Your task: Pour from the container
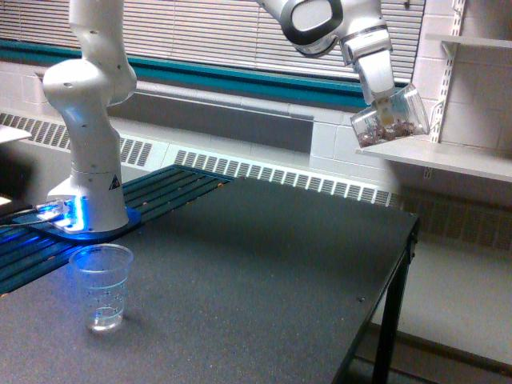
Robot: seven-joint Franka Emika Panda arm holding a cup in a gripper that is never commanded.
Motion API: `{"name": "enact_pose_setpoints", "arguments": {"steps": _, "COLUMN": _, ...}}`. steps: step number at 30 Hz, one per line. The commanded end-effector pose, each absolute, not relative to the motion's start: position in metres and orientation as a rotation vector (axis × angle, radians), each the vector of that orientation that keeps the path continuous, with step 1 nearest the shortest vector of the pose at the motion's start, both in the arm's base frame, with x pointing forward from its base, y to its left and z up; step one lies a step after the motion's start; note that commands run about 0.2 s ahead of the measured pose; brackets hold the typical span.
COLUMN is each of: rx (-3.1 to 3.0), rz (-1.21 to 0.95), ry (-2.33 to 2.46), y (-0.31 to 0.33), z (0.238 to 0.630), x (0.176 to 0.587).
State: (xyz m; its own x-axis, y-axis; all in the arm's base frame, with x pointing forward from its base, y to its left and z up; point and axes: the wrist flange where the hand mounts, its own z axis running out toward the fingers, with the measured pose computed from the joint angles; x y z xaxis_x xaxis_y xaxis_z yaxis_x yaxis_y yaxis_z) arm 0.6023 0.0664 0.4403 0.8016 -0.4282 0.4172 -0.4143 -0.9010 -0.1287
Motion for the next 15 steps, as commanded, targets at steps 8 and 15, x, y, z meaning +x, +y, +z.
{"name": "enact_pose_setpoints", "arguments": {"steps": 8, "rx": -2.951, "rz": -0.717, "ry": 0.726, "y": 0.069, "z": 0.438, "x": 0.595}}
{"name": "enact_pose_setpoints", "arguments": {"steps": 15, "rx": -2.964, "rz": -0.737, "ry": 0.755, "y": 0.057, "z": 0.432, "x": 0.586}}
